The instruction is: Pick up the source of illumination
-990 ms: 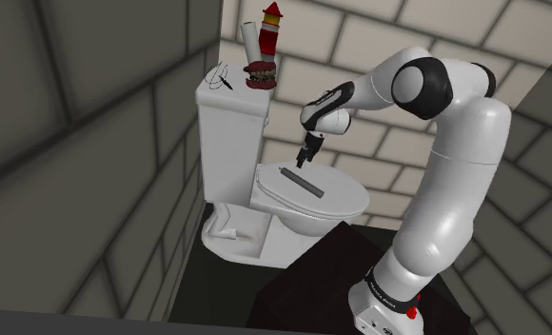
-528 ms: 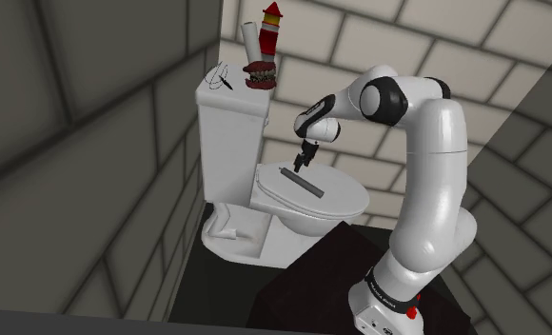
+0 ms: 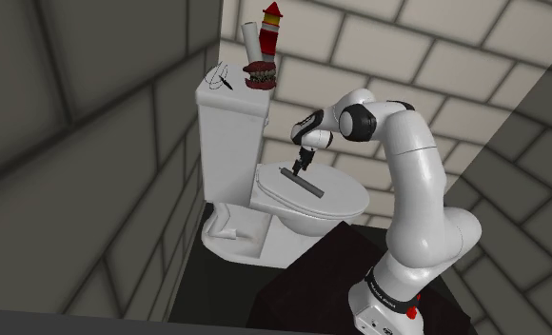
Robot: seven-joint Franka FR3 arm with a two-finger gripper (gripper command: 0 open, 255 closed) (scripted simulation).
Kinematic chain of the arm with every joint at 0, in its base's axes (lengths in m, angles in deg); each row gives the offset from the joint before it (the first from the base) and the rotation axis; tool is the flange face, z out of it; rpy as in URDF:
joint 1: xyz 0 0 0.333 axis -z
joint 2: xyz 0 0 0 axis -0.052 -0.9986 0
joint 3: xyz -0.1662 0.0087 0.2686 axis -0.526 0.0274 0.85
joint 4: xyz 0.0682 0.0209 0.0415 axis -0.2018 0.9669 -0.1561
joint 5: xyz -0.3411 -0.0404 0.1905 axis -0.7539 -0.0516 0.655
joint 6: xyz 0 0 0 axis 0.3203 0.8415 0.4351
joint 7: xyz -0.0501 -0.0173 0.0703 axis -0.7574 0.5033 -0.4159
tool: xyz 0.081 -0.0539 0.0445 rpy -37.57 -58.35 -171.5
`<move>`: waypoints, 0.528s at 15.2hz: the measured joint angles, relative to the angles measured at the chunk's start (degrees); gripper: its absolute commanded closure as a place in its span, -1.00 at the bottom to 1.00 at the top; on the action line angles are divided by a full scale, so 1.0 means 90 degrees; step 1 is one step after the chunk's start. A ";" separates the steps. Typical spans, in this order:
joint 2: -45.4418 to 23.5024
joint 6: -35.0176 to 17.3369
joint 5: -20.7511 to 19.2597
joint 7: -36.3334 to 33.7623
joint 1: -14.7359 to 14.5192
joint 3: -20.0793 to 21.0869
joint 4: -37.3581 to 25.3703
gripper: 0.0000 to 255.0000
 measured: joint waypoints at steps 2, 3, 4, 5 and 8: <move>-0.0267 -0.0001 0.0016 -0.0004 0.0053 0.0033 -0.0260 -1.00; -0.0361 -0.0002 0.0022 0.0006 0.0083 0.0044 -0.0351 -1.00; -0.0456 -0.0014 0.0030 0.0012 0.0107 0.0058 -0.0435 -1.00; -0.0543 -0.0054 0.0043 0.0019 0.0123 0.0074 -0.0485 -1.00; -0.0746 -0.0205 0.0081 0.0042 0.0151 0.0122 -0.0538 -1.00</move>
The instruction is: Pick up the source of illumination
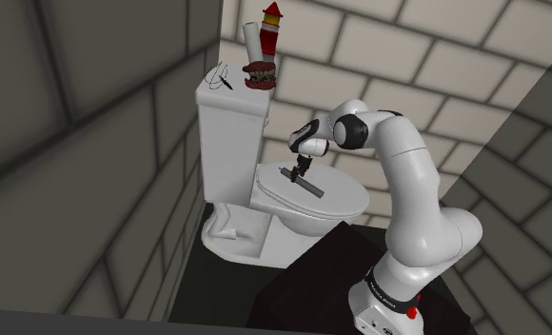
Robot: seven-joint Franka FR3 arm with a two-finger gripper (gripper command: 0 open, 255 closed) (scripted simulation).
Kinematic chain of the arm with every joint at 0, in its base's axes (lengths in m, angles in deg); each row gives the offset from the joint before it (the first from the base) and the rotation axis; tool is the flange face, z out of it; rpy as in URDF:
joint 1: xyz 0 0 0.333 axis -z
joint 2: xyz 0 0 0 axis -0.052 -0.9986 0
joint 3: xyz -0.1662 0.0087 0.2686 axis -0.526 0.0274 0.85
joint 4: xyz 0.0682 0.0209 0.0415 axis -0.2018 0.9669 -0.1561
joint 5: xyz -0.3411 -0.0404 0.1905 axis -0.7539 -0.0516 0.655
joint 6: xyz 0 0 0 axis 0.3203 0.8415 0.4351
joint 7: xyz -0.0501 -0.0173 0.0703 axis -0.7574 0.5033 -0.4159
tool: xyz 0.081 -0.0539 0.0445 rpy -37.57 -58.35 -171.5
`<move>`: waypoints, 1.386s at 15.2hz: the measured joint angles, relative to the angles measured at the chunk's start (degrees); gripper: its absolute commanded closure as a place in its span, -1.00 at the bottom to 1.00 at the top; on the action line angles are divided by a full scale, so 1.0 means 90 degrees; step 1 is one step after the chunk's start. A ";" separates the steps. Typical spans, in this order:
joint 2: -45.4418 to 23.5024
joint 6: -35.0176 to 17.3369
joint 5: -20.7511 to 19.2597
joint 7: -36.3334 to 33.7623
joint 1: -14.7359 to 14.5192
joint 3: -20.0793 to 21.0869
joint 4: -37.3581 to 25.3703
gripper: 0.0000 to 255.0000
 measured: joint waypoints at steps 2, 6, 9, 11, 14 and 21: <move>-0.0112 -0.0005 0.0006 -0.0004 0.0019 0.0015 -0.0107 1.00; -0.0141 0.0007 0.0002 -0.0004 0.0042 0.0004 -0.0179 1.00; -0.0135 0.0000 0.0003 0.0000 0.0041 0.0006 -0.0170 1.00; -0.0139 0.0004 0.0002 -0.0005 0.0040 0.0004 -0.0176 1.00; -0.0042 0.0022 -0.0003 -0.0009 0.0010 -0.0002 -0.0076 1.00; 0.0431 0.0261 -0.0072 -0.0040 -0.0068 -0.0093 0.0174 1.00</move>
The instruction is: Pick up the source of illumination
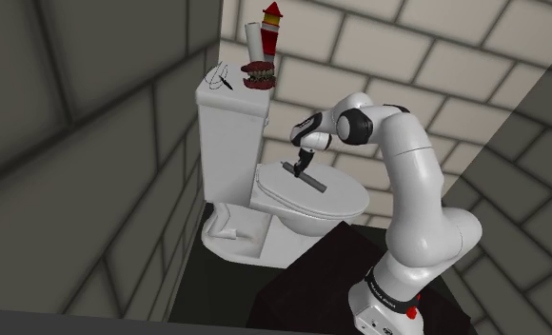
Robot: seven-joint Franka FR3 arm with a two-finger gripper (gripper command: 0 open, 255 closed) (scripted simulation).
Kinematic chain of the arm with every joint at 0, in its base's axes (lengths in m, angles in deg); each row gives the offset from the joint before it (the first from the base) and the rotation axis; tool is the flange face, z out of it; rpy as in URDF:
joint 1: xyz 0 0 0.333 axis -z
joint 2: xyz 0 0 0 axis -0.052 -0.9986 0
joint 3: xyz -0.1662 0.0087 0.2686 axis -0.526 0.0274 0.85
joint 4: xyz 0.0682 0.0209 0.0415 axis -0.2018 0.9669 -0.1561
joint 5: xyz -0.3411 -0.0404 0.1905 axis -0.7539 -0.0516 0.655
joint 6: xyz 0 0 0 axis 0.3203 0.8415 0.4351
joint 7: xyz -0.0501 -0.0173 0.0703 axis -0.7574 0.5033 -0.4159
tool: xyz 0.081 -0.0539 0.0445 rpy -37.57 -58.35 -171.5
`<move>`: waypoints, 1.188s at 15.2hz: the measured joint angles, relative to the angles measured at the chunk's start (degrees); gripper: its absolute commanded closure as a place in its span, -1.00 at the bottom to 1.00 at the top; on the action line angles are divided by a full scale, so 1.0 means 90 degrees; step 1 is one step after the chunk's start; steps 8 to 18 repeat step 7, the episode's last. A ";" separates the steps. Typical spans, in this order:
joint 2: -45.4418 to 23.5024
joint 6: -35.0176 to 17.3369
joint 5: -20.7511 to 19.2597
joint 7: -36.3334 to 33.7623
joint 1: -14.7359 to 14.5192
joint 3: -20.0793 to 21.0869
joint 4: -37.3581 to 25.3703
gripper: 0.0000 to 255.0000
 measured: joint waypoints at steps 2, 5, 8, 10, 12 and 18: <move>0.0117 0.0097 -0.0025 -0.0005 -0.0009 -0.0029 0.0022 1.00; 0.0338 0.0216 -0.0064 -0.0040 -0.0060 -0.0074 0.0125 1.00; 0.0445 0.0278 -0.0084 -0.0042 -0.0071 -0.0097 0.0170 1.00; 0.0445 0.0278 -0.0084 -0.0042 -0.0071 -0.0097 0.0170 1.00; 0.0445 0.0278 -0.0084 -0.0042 -0.0071 -0.0097 0.0170 1.00; 0.0445 0.0278 -0.0084 -0.0042 -0.0071 -0.0097 0.0170 1.00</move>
